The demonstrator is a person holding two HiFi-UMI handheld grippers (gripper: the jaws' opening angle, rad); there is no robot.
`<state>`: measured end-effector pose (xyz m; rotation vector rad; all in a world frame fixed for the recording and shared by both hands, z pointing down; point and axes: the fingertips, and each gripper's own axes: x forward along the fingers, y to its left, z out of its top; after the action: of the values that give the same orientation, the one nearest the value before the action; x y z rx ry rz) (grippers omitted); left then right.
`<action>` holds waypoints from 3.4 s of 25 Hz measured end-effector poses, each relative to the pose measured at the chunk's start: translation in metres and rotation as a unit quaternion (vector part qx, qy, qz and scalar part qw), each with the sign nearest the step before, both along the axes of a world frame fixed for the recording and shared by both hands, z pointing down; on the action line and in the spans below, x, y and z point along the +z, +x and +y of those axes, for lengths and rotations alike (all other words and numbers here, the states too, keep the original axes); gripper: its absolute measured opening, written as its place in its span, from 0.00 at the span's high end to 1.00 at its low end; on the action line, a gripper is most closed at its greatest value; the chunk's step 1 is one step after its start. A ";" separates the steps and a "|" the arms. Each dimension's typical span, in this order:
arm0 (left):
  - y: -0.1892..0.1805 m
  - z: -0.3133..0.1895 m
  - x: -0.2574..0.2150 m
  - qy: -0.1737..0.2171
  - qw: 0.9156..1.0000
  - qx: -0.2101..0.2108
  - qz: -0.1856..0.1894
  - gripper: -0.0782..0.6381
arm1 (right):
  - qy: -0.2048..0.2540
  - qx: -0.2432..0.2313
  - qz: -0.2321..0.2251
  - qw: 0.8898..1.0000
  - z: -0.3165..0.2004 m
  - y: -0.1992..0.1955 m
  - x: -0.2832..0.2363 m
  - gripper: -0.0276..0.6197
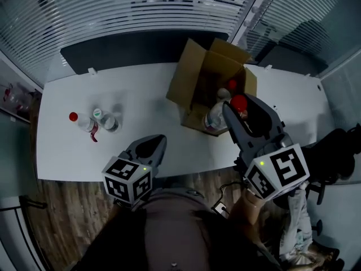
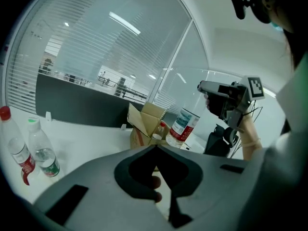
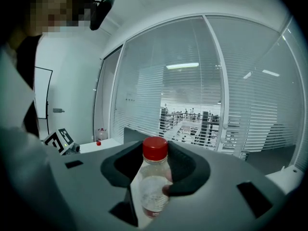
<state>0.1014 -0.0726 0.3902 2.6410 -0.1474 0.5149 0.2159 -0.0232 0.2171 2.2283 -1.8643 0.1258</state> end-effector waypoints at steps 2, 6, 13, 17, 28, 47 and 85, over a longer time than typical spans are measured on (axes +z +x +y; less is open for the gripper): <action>-0.002 0.007 0.000 -0.001 1.000 -0.001 -0.001 0.88 | -0.002 -0.005 -0.003 1.000 0.006 -0.003 0.002 0.69; -0.008 0.019 0.002 -0.002 1.000 -0.008 -0.006 0.88 | -0.011 -0.010 -0.005 1.000 0.018 -0.006 0.008 0.69; -0.026 0.049 0.007 0.001 1.000 -0.025 -0.014 0.88 | -0.026 -0.015 -0.011 0.999 0.046 -0.017 0.030 0.69; -0.039 0.062 0.009 0.001 0.999 -0.044 -0.019 0.88 | -0.034 -0.024 -0.021 0.999 0.059 -0.024 0.041 0.69; -0.074 0.079 0.005 0.005 0.995 -0.099 -0.013 0.88 | -0.042 -0.050 -0.027 0.997 0.073 -0.046 0.056 0.69; -0.109 0.011 -0.003 0.014 0.994 -0.104 -0.011 0.88 | -0.060 -0.040 -0.042 0.997 0.000 -0.077 0.088 0.69; -0.175 -0.134 0.018 0.018 0.994 -0.107 -0.034 0.88 | -0.144 -0.040 -0.073 0.986 -0.168 -0.141 0.188 0.69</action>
<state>-0.0734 -0.2065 0.4082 2.6031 -0.4589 0.5343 0.0753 -0.1912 0.4046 1.9928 -1.8669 0.5212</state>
